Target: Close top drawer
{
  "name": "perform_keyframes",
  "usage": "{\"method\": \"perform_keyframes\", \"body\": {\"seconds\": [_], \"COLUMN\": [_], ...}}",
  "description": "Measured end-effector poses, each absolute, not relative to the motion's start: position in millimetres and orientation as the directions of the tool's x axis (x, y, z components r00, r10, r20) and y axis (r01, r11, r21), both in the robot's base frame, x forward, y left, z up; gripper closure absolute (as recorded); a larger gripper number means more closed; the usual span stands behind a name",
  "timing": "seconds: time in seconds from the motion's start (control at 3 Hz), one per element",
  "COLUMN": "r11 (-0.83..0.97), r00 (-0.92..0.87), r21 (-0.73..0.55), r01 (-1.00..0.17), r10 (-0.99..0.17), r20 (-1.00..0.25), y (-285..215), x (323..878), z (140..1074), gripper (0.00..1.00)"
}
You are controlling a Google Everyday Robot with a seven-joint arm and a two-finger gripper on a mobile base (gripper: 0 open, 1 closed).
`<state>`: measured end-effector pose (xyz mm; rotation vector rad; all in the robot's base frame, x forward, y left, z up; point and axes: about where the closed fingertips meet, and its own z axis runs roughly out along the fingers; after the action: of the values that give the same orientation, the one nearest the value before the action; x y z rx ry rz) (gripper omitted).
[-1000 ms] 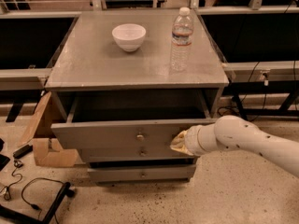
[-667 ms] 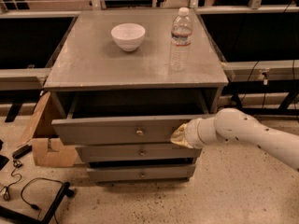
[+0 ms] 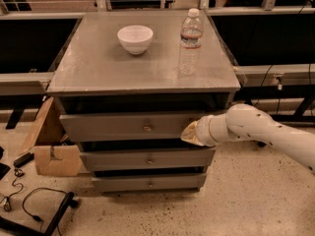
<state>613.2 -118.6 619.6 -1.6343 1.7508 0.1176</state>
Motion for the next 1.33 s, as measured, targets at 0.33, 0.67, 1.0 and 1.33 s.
{"method": "perform_keyframes", "body": {"seconds": [0.33, 0.67, 1.0, 1.33], "r11": [0.189, 0.189, 0.189, 0.189], "r00": [0.07, 0.07, 0.07, 0.07], "r21": [-0.399, -0.399, -0.399, -0.399], "r01": [-0.897, -0.897, -0.897, -0.897], "r10": [-0.831, -0.831, -0.831, -0.831], "r20": [-0.552, -0.552, -0.552, -0.552], "y": [-118.6, -118.5, -118.5, -118.5], "x": [613.2, 613.2, 613.2, 613.2], "z": [619.6, 619.5, 619.5, 619.5], "gripper": [0.73, 0.5, 0.27, 0.04]}}
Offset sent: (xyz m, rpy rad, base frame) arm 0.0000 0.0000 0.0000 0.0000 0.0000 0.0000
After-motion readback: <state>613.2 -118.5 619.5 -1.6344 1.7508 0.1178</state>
